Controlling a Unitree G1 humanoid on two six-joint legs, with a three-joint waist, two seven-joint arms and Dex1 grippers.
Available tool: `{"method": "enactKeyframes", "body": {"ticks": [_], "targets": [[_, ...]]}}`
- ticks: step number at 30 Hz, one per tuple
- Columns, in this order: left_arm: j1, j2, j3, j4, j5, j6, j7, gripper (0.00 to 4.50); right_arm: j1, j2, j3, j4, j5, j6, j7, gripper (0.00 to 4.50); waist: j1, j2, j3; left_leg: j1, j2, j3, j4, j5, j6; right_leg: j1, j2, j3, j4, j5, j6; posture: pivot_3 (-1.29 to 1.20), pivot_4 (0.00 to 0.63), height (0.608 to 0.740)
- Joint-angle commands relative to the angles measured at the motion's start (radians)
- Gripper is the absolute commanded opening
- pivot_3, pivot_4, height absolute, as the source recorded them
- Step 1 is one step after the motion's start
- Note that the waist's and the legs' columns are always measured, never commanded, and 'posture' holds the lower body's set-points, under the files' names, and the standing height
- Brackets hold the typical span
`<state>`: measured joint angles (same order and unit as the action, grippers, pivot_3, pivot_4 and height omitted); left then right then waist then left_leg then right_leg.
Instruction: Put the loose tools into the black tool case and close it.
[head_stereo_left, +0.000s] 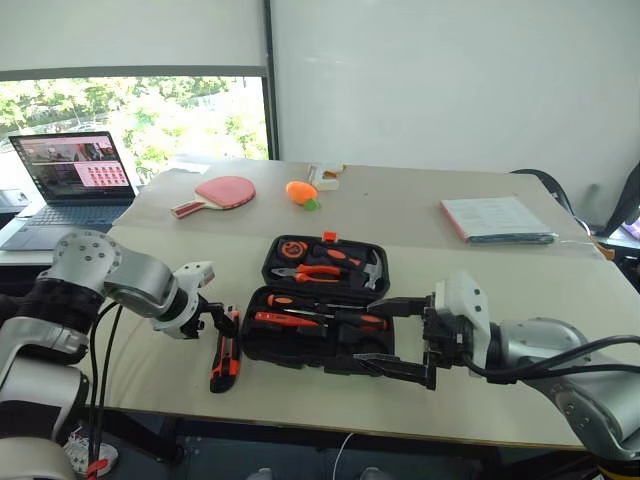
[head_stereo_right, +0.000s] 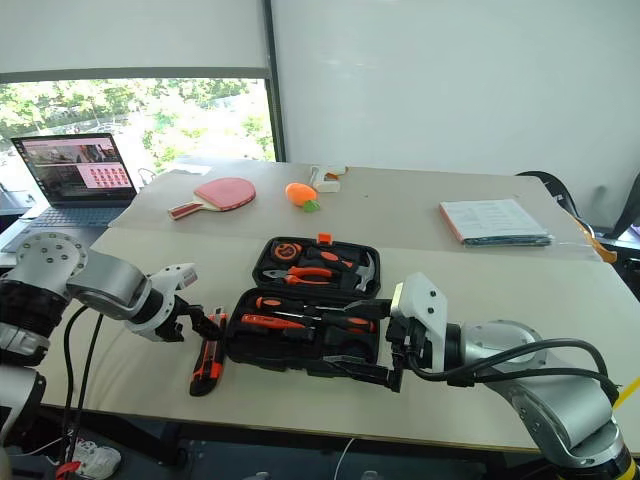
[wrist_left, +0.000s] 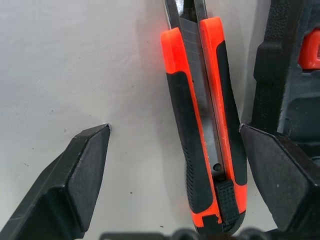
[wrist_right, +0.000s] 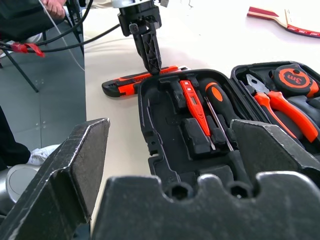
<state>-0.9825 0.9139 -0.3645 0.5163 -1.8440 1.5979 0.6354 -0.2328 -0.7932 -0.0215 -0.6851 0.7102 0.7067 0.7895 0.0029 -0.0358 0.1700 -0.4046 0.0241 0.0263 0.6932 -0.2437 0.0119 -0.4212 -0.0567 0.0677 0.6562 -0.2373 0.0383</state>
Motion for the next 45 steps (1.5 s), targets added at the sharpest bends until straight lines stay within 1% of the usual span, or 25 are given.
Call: {"method": "enactKeyframes", "body": {"ticks": [1,5,12,15,17,20,26,28,29,33,35,36,40,42,43,45], "targets": [[0.005,-0.048,-0.004,0.020,0.008,0.002,0.032,4.41,0.007,0.005,-0.018,-0.040,0.011,-0.005,-0.016,4.50,0.004,0.002,-0.001,0.000,-0.002,0.000,0.000,0.000,0.000,0.000,-0.001,0.000,0.000,0.000,0.001,0.00,0.150,0.737],[-0.016,-0.087,-0.011,0.047,-0.015,0.010,0.069,4.41,0.021,0.009,-0.020,-0.052,0.011,-0.005,-0.033,4.50,0.011,0.004,-0.002,0.000,-0.007,-0.003,0.000,0.001,0.000,0.002,-0.005,0.000,0.000,-0.001,0.004,0.00,0.150,0.737],[-0.027,-0.025,-0.058,0.054,-0.122,0.016,0.082,4.41,0.048,0.008,-0.027,-0.069,0.014,-0.007,-0.051,4.50,0.005,0.004,-0.002,-0.001,-0.007,-0.005,0.000,0.001,0.000,0.000,-0.005,0.000,0.000,-0.001,0.005,0.00,0.150,0.737],[-0.012,-0.020,-0.078,0.033,-0.128,0.016,0.068,4.41,0.049,0.011,-0.020,-0.070,0.010,-0.009,-0.057,4.50,0.001,0.004,-0.002,-0.002,-0.007,-0.009,-0.001,0.001,0.000,0.000,-0.005,0.001,-0.001,-0.001,0.005,0.00,0.150,0.737],[0.003,-0.034,-0.090,0.021,-0.128,0.014,0.060,4.41,0.043,0.014,-0.013,-0.071,0.011,-0.008,-0.061,4.50,0.001,0.004,-0.002,-0.002,-0.007,-0.011,-0.001,0.001,0.000,0.000,-0.005,0.001,-0.002,-0.001,0.005,0.00,0.150,0.737],[0.003,-0.062,-0.095,0.023,-0.128,-0.003,0.085,4.41,0.038,0.016,-0.012,-0.069,0.012,-0.005,-0.064,4.50,0.003,0.004,-0.002,-0.002,-0.008,-0.011,-0.002,0.001,0.000,0.001,-0.005,0.001,-0.003,-0.001,0.005,0.00,0.150,0.737],[0.056,-0.052,-0.099,-0.022,-0.128,-0.026,0.130,4.41,0.042,0.017,-0.019,-0.068,0.013,-0.005,-0.071,4.50,0.008,0.007,-0.004,-0.001,-0.009,-0.012,-0.002,0.001,0.000,0.002,-0.006,0.001,-0.005,-0.001,0.006,0.00,0.150,0.737],[0.082,-0.046,-0.099,-0.056,-0.128,-0.027,0.121,3.90,0.048,0.020,-0.019,-0.073,0.013,-0.005,-0.078,4.50,0.007,0.010,-0.006,0.000,-0.008,-0.012,-0.002,0.001,0.000,0.004,-0.006,0.001,-0.006,0.000,0.006,0.00,0.150,0.737],[0.088,-0.045,-0.100,-0.069,-0.128,-0.024,0.111,3.76,0.050,0.021,-0.019,-0.076,0.014,-0.005,-0.082,4.50,0.006,0.010,-0.006,0.000,-0.008,-0.012,-0.002,0.001,0.000,0.004,-0.006,0.001,-0.007,0.000,0.006,0.00,0.150,0.737],[0.095,-0.043,-0.096,-0.087,-0.128,-0.032,0.108,2.53,0.052,0.022,-0.022,-0.078,0.017,-0.005,-0.085,4.50,0.007,0.011,-0.006,0.000,-0.009,-0.012,-0.004,0.001,0.000,0.004,-0.006,0.001,-0.008,0.000,0.007,0.00,0.150,0.737],[0.086,-0.037,-0.097,-0.072,-0.128,-0.032,0.115,1.80,0.049,0.023,-0.025,-0.076,0.020,-0.005,-0.088,4.50,0.008,0.011,-0.006,0.000,-0.009,-0.012,-0.004,0.001,0.000,0.004,-0.006,0.001,-0.009,0.000,0.007,0.00,0.150,0.737],[0.084,-0.032,-0.096,-0.066,-0.128,-0.033,0.121,1.60,0.046,0.024,-0.025,-0.075,0.020,-0.005,-0.090,4.50,0.008,0.011,-0.006,0.000,-0.009,-0.012,-0.004,0.001,0.000,0.004,-0.006,0.001,-0.009,0.000,0.007,0.00,0.150,0.737],[0.082,-0.003,-0.102,-0.059,-0.128,-0.037,0.136,1.57,0.040,0.025,-0.021,-0.071,0.022,-0.006,-0.093,4.50,0.006,0.011,-0.006,0.000,-0.009,-0.012,-0.004,0.001,0.000,0.004,-0.006,0.001,-0.009,0.000,0.007,0.00,0.150,0.737],[0.061,-0.009,-0.077,-0.017,-0.062,-0.022,0.115,1.57,0.035,0.025,-0.019,-0.065,0.020,-0.006,-0.092,4.50,0.004,0.011,-0.006,0.000,-0.009,-0.012,-0.005,0.001,0.000,0.003,-0.006,0.001,-0.009,0.000,0.007,0.00,0.150,0.737],[0.047,-0.011,-0.072,-0.032,0.005,-0.005,0.059,1.55,0.032,0.025,-0.017,-0.061,0.019,-0.007,-0.091,4.50,0.004,0.011,-0.006,0.000,-0.009,-0.012,-0.005,0.001,0.000,0.003,-0.006,0.001,-0.009,0.000,0.007,0.00,0.150,0.737],[0.025,-0.011,-0.075,-0.023,0.077,0.014,-0.027,1.55,0.027,0.022,-0.015,-0.055,0.018,-0.008,-0.084,4.50,0.003,0.011,-0.006,0.000,-0.010,-0.010,-0.005,0.001,0.000,0.003,-0.006,0.001,-0.009,0.000,0.007,0.00,0.150,0.737]]}}
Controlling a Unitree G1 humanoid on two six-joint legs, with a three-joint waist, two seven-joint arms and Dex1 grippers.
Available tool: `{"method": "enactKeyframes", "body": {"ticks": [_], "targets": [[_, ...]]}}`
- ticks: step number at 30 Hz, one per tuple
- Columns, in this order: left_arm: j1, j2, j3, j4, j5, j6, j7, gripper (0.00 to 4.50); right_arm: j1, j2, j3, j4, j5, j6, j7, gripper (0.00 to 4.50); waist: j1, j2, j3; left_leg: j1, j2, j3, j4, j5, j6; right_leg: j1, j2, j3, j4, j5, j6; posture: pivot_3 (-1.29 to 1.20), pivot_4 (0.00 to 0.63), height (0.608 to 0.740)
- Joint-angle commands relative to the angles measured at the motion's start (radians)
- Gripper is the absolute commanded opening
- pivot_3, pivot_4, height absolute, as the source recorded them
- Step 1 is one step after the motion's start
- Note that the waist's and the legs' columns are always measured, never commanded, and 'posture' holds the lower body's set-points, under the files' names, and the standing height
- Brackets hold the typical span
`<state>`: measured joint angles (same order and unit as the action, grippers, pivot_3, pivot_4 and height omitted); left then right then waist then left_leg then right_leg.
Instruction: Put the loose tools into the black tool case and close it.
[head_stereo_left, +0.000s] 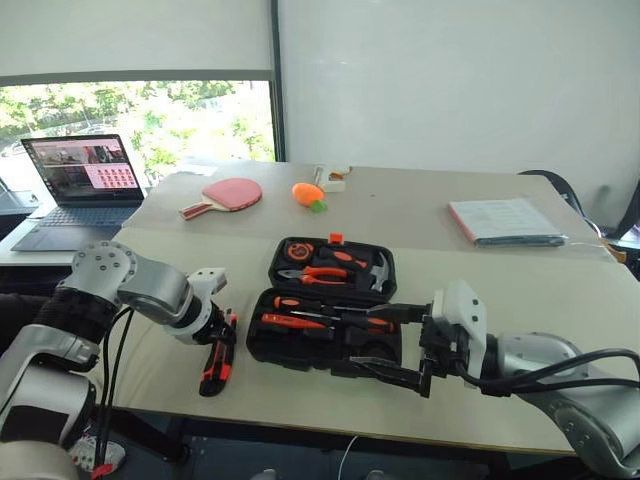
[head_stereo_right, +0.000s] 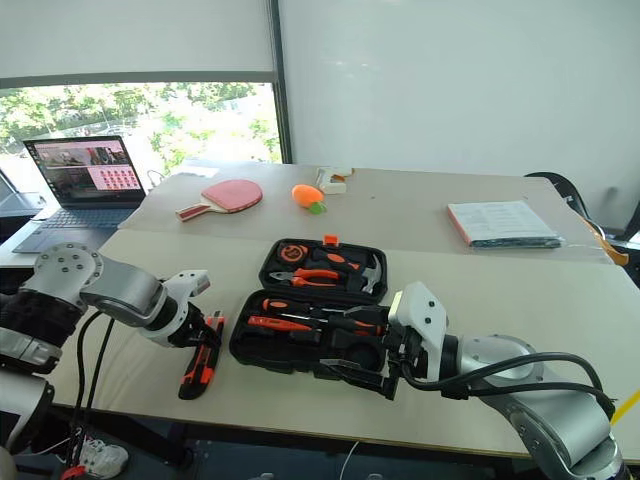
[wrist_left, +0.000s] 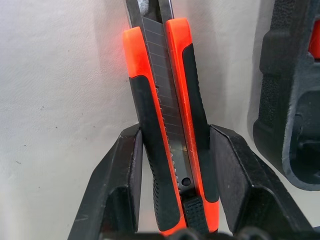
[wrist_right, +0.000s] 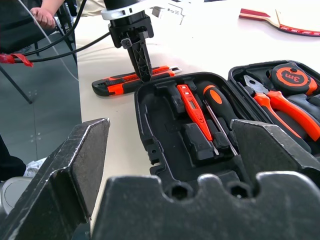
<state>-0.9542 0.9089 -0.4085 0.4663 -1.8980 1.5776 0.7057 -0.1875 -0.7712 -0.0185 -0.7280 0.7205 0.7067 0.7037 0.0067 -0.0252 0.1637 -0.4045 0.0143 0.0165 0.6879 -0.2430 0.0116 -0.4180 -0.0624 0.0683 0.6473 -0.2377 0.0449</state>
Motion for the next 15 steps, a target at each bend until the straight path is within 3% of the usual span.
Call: {"method": "enactKeyframes", "body": {"ticks": [1,5,8,12,15], "targets": [[-0.014,-0.001,-0.039,0.008,0.187,0.037,-0.155,1.55,-0.021,-0.002,-0.017,-0.010,0.007,-0.008,0.006,4.50,-0.002,0.000,0.000,0.000,0.000,0.001,0.000,0.000,0.000,0.000,0.000,0.000,0.000,0.000,0.000,0.00,0.150,0.737],[-0.043,0.038,-0.081,-0.080,0.461,0.029,-0.430,1.55,-0.036,-0.008,-0.017,0.001,0.008,-0.006,0.019,4.50,-0.004,0.000,0.000,0.000,0.000,0.004,-0.002,0.001,-0.001,-0.001,0.001,0.000,0.000,0.000,-0.001,0.00,0.150,0.737],[-0.068,0.115,-0.204,-0.188,0.694,-0.054,-0.764,1.55,-0.040,-0.014,-0.020,0.005,0.009,-0.003,0.027,4.50,-0.011,-0.001,0.000,0.000,0.000,0.004,-0.004,0.002,-0.003,-0.002,0.002,0.000,-0.001,0.000,-0.002,0.00,0.150,0.737],[-0.124,0.209,-0.422,-0.182,1.069,-0.332,-1.258,1.55,-0.035,-0.026,-0.029,0.003,0.014,0.001,0.038,4.50,-0.022,-0.001,0.001,0.000,0.000,0.005,-0.010,0.005,-0.005,-0.004,0.003,0.000,-0.002,-0.001,-0.004,0.00,0.150,0.737],[-0.184,0.219,-0.487,-0.098,1.295,-0.552,-1.560,1.55,-0.028,-0.039,-0.038,0.003,0.018,0.001,0.048,4.50,-0.023,-0.002,0.001,0.000,0.002,0.004,-0.012,0.006,-0.005,-0.005,0.005,0.000,-0.002,-0.001,-0.007,0.00,0.150,0.737]]}}
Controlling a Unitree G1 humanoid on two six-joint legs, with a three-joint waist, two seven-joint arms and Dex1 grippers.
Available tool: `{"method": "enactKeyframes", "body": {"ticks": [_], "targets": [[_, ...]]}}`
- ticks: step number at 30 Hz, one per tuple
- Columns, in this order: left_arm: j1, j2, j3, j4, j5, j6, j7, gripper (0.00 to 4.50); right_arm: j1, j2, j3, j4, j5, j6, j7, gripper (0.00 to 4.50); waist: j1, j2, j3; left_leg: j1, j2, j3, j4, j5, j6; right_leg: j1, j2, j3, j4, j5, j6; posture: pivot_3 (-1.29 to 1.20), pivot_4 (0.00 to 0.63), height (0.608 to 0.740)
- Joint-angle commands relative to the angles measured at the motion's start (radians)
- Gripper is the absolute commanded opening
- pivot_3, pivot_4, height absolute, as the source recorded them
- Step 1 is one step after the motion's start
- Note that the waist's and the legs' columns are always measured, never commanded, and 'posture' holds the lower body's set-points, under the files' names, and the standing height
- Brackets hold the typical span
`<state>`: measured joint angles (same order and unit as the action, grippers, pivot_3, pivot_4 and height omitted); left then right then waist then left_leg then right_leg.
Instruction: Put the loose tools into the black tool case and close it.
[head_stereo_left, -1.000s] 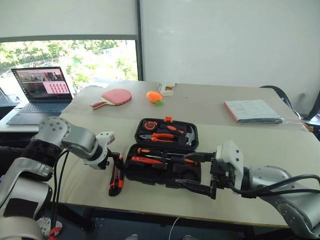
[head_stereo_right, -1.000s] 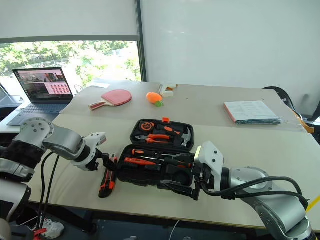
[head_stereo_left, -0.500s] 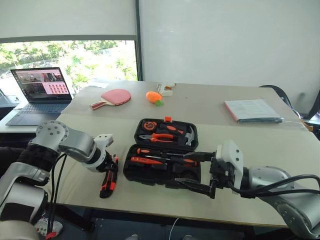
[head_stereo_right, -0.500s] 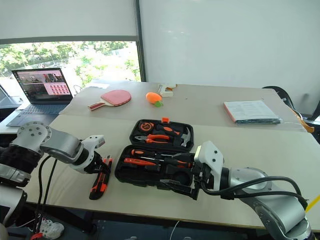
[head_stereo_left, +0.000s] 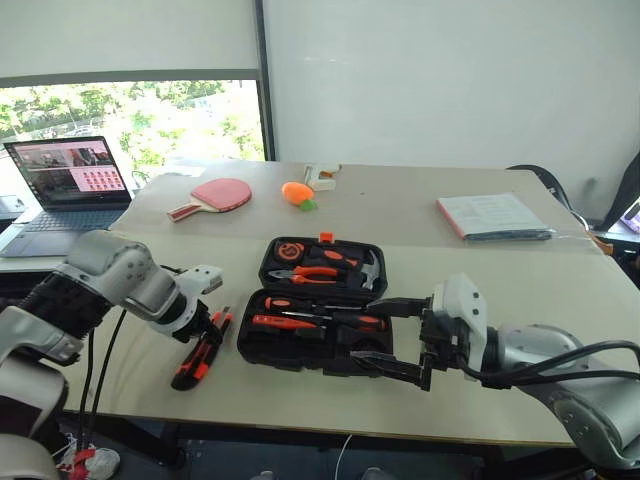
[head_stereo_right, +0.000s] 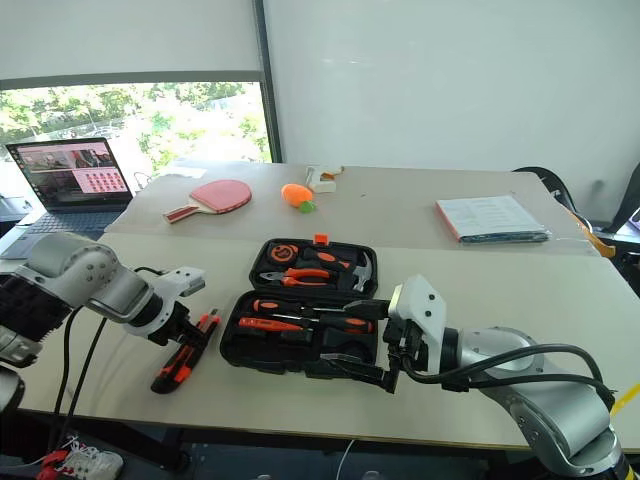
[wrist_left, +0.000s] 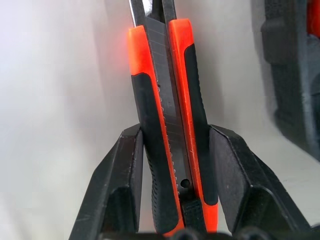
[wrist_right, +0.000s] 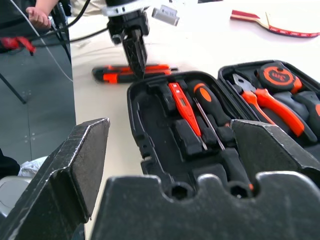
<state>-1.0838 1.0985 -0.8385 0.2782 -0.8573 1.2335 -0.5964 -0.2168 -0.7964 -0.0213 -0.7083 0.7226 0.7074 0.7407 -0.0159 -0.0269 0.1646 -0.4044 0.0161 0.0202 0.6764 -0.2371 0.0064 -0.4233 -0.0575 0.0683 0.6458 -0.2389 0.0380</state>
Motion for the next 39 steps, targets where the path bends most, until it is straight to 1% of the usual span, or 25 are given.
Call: {"method": "enactKeyframes", "body": {"ticks": [1,4,6,7,9,12,13,16,19,21,24,27,29,31,33,35,37,39], "targets": [[-0.076,0.029,-0.058,0.111,0.317,-0.290,-0.349,1.55,0.004,-0.020,-0.037,-0.017,0.018,0.001,0.016,4.50,0.000,-0.002,0.001,-0.001,0.000,0.000,0.000,0.000,0.000,-0.001,0.000,0.000,0.000,0.000,0.000,0.00,0.150,0.737],[-0.133,0.020,-0.033,0.172,0.474,-0.515,-0.572,1.55,0.009,-0.034,-0.043,-0.020,0.026,0.002,0.029,4.50,0.004,-0.012,0.007,-0.005,0.000,-0.001,0.001,0.000,0.001,-0.003,0.000,-0.001,0.000,0.000,0.000,0.00,0.150,0.737],[-0.161,0.011,-0.011,0.200,0.554,-0.629,-0.694,1.55,0.007,-0.042,-0.048,-0.018,0.030,0.003,0.036,4.50,0.007,-0.013,0.008,-0.011,0.001,-0.002,0.003,0.000,0.001,-0.005,0.000,-0.002,-0.004,0.001,0.001,0.00,0.150,0.737],[-0.168,0.009,0.017,0.182,0.569,-0.708,-0.759,1.55,0.006,-0.048,-0.051,-0.017,0.033,0.004,0.041,4.50,0.009,-0.014,0.008,-0.013,0.000,-0.002,0.003,0.000,0.002,-0.005,-0.001,-0.002,-0.005,0.001,0.003,0.00,0.150,0.737],[-0.181,-0.007,0.069,0.125,0.571,-0.770,-0.883,1.55,0.007,-0.061,-0.057,-0.015,0.034,0.004,0.052,4.50,0.012,-0.014,0.008,-0.016,-0.001,-0.002,0.005,-0.003,0.006,-0.007,-0.003,-0.003,-0.006,0.000,0.005,0.00,0.150,0.737],[-0.189,-0.046,0.132,0.047,0.581,-0.794,-0.994,1.55,0.016,-0.074,-0.064,-0.023,0.034,0.005,0.063,4.50,0.021,-0.014,0.008,-0.025,-0.001,-0.003,0.009,-0.004,0.009,-0.014,-0.004,-0.003,-0.006,0.000,0.007,0.00,0.150,0.737],[-0.189,-0.057,0.146,0.022,0.585,-0.801,-1.010,1.55,0.019,-0.077,-0.066,-0.026,0.035,0.006,0.065,4.50,0.022,-0.014,0.008,-0.027,-0.001,-0.003,0.010,-0.005,0.009,-0.015,-0.004,-0.003,-0.005,0.001,0.007,0.00,0.150,0.737],[-0.178,-0.119,0.174,-0.017,0.660,-0.849,-1.013,1.55,0.032,-0.081,-0.072,-0.034,0.037,0.004,0.066,4.50,0.022,-0.014,0.008,-0.027,-0.001,-0.004,0.011,-0.005,0.010,-0.015,-0.004,-0.003,-0.005,0.001,0.007,0.00,0.150,0.737],[-0.180,-0.220,0.173,-0.056,0.697,-0.842,-1.016,1.55,0.055,-0.090,-0.079,-0.049,0.042,0.005,0.064,4.50,0.021,-0.014,0.008,-0.027,-0.001,-0.004,0.015,-0.006,0.011,-0.015,-0.003,-0.003,-0.001,0.001,0.007,0.00,0.150,0.737],[-0.179,-0.266,0.156,-0.075,0.705,-0.824,-1.018,1.55,0.070,-0.100,-0.080,-0.061,0.037,0.002,0.066,4.50,0.021,-0.014,0.008,-0.027,-0.001,-0.005,0.018,-0.006,0.012,-0.014,-0.003,-0.003,0.001,0.001,0.008,0.00,0.150,0.737],[-0.172,-0.293,0.110,-0.094,0.716,-0.852,-1.018,1.55,0.091,-0.110,-0.089,-0.077,0.037,0.000,0.064,4.50,0.013,-0.014,0.008,-0.027,-0.001,-0.005,0.020,-0.006,0.012,-0.013,-0.003,-0.002,0.001,0.002,0.009,0.00,0.150,0.737],[-0.160,-0.321,0.063,-0.115,0.749,-0.824,-1.018,1.55,0.102,-0.114,-0.099,-0.086,0.046,0.004,0.053,4.50,0.004,-0.014,0.008,-0.025,-0.001,-0.006,0.020,-0.006,0.012,-0.013,-0.002,-0.001,0.003,0.003,0.008,0.00,0.150,0.737],[-0.155,-0.318,0.016,-0.145,0.779,-0.766,-1.018,1.55,0.106,-0.111,-0.102,-0.092,0.048,0.007,0.043,4.50,0.001,-0.014,0.008,-0.025,-0.001,-0.006,0.020,-0.006,0.012,-0.013,-0.002,-0.001,0.003,0.003,0.008,0.00,0.150,0.737],[-0.135,-0.326,0.000,-0.166,0.818,-0.736,-1.018,1.55,0.112,-0.108,-0.104,-0.097,0.050,0.009,0.031,4.50,0.000,-0.014,0.008,-0.025,-0.001,-0.008,0.020,-0.006,0.012,-0.013,-0.002,-0.001,0.003,0.003,0.008,0.00,0.150,0.737],[-0.135,-0.321,-0.029,-0.209,0.771,-0.635,-1.018,1.55,0.118,-0.106,-0.105,-0.103,0.053,0.009,0.020,4.50,0.000,-0.014,0.008,-0.025,-0.001,-0.010,0.020,-0.006,0.013,-0.013,-0.001,-0.001,0.003,0.003,0.008,0.00,0.150,0.737],[-0.126,-0.325,-0.048,-0.238,0.779,-0.575,-1.018,1.55,0.124,-0.105,-0.105,-0.108,0.055,0.009,0.012,4.50,0.002,-0.014,0.008,-0.025,-0.001,-0.012,0.020,-0.006,0.013,-0.013,-0.002,-0.001,0.003,0.003,0.008,0.00,0.150,0.737],[-0.102,-0.346,-0.048,-0.235,0.845,-0.597,-1.001,1.55,0.126,-0.105,-0.105,-0.109,0.057,0.008,0.004,4.50,0.003,-0.014,0.008,-0.025,-0.001,-0.012,0.020,-0.006,0.013,-0.013,-0.002,-0.001,0.003,0.003,0.008,0.00,0.150,0.737],[-0.089,-0.372,-0.041,-0.241,0.854,-0.573,-1.005,1.55,0.124,-0.106,-0.103,-0.108,0.058,0.008,-0.002,4.50,0.004,-0.014,0.008,-0.024,-0.001,-0.013,0.021,-0.006,0.013,-0.012,-0.002,-0.001,0.003,0.003,0.008,0.00,0.150,0.737]]}}
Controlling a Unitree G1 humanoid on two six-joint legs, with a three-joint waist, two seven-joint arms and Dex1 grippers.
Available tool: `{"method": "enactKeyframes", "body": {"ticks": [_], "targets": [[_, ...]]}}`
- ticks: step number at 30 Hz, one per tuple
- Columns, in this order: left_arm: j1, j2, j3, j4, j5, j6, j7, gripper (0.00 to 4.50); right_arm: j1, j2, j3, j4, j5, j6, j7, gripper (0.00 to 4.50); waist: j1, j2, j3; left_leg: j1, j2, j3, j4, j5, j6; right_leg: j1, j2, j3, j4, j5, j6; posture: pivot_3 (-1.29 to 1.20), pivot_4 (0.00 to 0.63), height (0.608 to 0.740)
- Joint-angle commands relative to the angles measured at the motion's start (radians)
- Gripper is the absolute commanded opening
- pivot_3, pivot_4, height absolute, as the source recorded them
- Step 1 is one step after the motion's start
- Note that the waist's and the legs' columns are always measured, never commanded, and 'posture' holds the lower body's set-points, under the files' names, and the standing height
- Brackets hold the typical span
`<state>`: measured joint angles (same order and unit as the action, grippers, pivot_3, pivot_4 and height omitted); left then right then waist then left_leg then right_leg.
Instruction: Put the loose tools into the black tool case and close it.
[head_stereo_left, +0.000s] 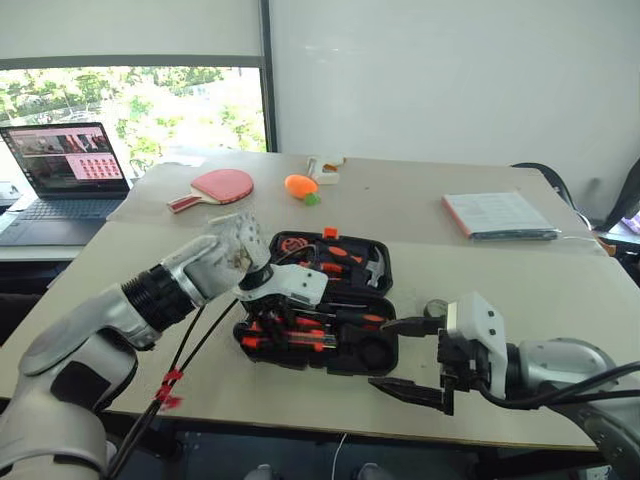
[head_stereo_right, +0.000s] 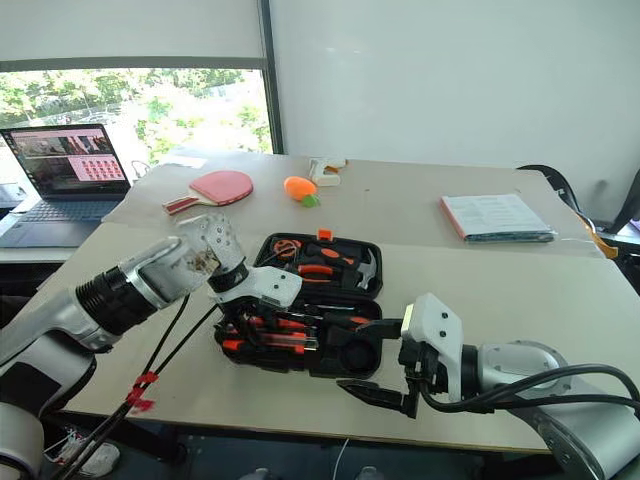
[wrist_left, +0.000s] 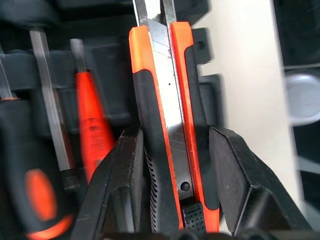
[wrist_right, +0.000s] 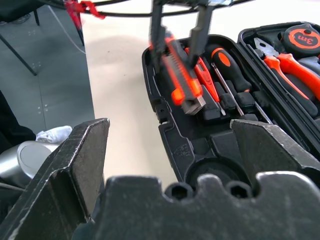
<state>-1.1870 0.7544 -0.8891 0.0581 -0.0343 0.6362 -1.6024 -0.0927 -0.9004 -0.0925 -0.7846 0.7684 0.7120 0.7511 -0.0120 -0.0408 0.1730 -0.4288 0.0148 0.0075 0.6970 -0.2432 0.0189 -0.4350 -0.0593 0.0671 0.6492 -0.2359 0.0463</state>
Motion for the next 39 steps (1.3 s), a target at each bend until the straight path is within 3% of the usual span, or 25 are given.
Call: {"method": "enactKeyframes", "body": {"ticks": [1,9,18,20,27,30,31,39], "targets": [[0.018,-0.039,0.012,-0.024,0.032,0.039,-0.003,1.55,-0.001,-0.001,-0.030,-0.031,0.012,0.003,-0.015,4.50,0.000,0.000,0.000,0.001,0.000,0.000,0.000,0.000,0.000,0.001,0.000,0.000,0.000,0.000,0.000,0.00,0.150,0.737],[0.042,-0.116,0.021,0.016,0.104,0.047,0.015,1.55,-0.005,0.005,-0.018,-0.029,0.007,-0.001,-0.032,4.50,0.000,0.000,0.000,0.008,0.000,0.000,0.000,0.000,0.000,0.009,0.000,0.000,-0.001,0.000,0.000,0.00,0.150,0.737],[0.060,-0.099,0.039,0.002,0.115,0.047,-0.012,1.55,-0.005,0.016,-0.001,-0.021,-0.010,-0.010,-0.041,4.50,0.000,0.000,0.000,0.010,0.000,-0.001,0.000,0.000,0.000,0.011,0.000,-0.001,-0.001,0.000,0.000,0.00,0.150,0.737],[0.055,-0.109,0.060,0.010,0.109,0.058,-0.010,2.50,-0.011,0.016,0.000,-0.017,-0.010,-0.010,-0.039,4.50,-0.001,0.000,0.000,0.010,0.000,-0.001,0.000,0.000,0.000,0.011,0.000,-0.001,-0.001,0.000,0.000,0.00,0.150,0.737],[-0.028,-0.075,0.159,0.014,-0.042,0.114,-0.012,4.49,-0.025,0.018,0.010,-0.003,-0.020,-0.015,-0.028,4.50,0.009,0.000,0.000,0.009,0.000,-0.002,0.002,0.000,0.000,0.011,0.000,-0.001,-0.001,0.000,0.001,0.00,0.150,0.737],[-0.056,-0.070,0.228,0.069,-0.061,0.076,-0.012,4.49,-0.026,0.017,0.010,0.002,-0.023,-0.017,-0.023,4.50,0.008,0.000,0.000,0.008,0.000,-0.002,0.003,0.000,0.000,0.011,0.000,-0.001,-0.001,0.000,0.001,0.00,0.150,0.737],[-0.057,-0.066,0.240,0.093,-0.049,0.040,-0.008,4.27,-0.026,0.017,0.010,0.002,-0.024,-0.017,-0.022,4.50,0.007,0.000,0.000,0.008,0.000,-0.002,0.003,0.000,0.000,0.011,0.000,-0.001,-0.001,0.000,0.001,0.00,0.150,0.737],[0.030,-0.014,0.241,0.137,-0.024,-0.243,-0.012,1.66,-0.028,0.013,0.007,0.004,-0.024,-0.014,-0.014,4.50,-0.002,0.001,0.000,0.009,0.000,-0.002,0.001,0.000,0.000,0.011,0.000,-0.001,-0.001,0.000,0.000,0.00,0.150,0.737]]}}
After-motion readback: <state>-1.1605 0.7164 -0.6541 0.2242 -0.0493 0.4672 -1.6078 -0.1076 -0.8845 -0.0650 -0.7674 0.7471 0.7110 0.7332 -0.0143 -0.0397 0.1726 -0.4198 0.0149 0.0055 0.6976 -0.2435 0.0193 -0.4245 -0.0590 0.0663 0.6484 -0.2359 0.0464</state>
